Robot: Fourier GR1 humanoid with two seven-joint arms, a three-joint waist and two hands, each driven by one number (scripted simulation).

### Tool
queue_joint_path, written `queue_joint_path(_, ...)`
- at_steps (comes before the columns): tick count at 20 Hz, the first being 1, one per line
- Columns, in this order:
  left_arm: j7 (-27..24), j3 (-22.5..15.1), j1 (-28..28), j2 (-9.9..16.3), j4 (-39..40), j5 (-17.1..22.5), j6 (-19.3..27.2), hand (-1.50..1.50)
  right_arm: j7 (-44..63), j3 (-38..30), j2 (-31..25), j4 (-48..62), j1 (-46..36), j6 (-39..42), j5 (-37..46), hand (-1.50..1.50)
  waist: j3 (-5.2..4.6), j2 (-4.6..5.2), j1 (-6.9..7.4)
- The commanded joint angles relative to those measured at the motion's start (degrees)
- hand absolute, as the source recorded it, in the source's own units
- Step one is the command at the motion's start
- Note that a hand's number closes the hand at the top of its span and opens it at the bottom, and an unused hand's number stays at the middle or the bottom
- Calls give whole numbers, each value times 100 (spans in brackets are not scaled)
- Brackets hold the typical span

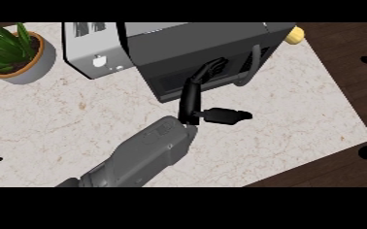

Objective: Pick up the milk, place it into the microwave and close the microwave

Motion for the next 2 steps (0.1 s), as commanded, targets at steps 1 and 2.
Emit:
queue_joint_path(1, 14, 340, -352, 2, 429, 206, 113, -150, 100, -25, -95, 199, -141, 160, -217, -150, -15, 54, -58)
queue_joint_path(2, -3, 345, -364, 2, 457, 222, 77, -150, 102, -82, -173, 301, -139, 239, -272, -150, -6, 47, -52)
